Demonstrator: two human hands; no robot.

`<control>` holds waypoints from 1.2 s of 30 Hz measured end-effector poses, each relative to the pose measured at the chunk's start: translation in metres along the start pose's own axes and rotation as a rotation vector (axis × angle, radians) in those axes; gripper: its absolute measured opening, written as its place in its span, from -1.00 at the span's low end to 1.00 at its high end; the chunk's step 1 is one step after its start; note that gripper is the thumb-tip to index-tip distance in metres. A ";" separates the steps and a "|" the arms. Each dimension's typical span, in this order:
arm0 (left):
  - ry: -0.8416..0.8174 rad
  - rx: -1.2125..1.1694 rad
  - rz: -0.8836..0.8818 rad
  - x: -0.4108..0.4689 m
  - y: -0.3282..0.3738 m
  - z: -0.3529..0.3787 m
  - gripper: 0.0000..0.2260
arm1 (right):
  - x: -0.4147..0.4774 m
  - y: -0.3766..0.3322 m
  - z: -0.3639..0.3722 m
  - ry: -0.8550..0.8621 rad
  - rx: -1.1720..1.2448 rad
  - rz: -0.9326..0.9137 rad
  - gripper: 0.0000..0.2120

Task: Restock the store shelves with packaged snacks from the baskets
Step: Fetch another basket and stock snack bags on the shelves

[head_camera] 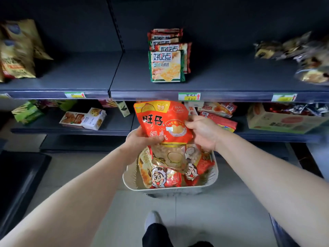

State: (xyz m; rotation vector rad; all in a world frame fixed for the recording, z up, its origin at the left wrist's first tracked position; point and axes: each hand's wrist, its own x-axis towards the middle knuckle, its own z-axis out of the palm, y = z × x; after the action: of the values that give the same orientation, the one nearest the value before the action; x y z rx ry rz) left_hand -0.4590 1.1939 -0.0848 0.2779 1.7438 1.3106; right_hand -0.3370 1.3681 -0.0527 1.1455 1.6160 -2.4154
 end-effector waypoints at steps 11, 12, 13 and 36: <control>0.252 -0.243 0.043 -0.034 0.022 0.081 -0.77 | -0.042 0.021 -0.049 -0.067 -0.438 -0.164 -0.28; 0.241 -0.235 0.041 -0.035 0.024 0.084 -0.77 | -0.042 0.026 -0.049 -0.051 -0.461 -0.159 -0.34; 0.236 -0.222 0.030 -0.036 0.025 0.086 -0.77 | -0.040 0.031 -0.049 -0.042 -0.465 -0.155 -0.42; 0.197 0.227 -0.655 0.084 -0.095 0.035 -0.56 | 0.047 0.077 -0.067 0.368 -0.399 0.161 -0.54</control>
State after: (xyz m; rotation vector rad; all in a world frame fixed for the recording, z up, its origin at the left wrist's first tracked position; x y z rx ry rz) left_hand -0.4496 1.2315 -0.2105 -0.2926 1.9223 0.6816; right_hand -0.3034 1.4033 -0.1541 1.6212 1.8944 -1.7473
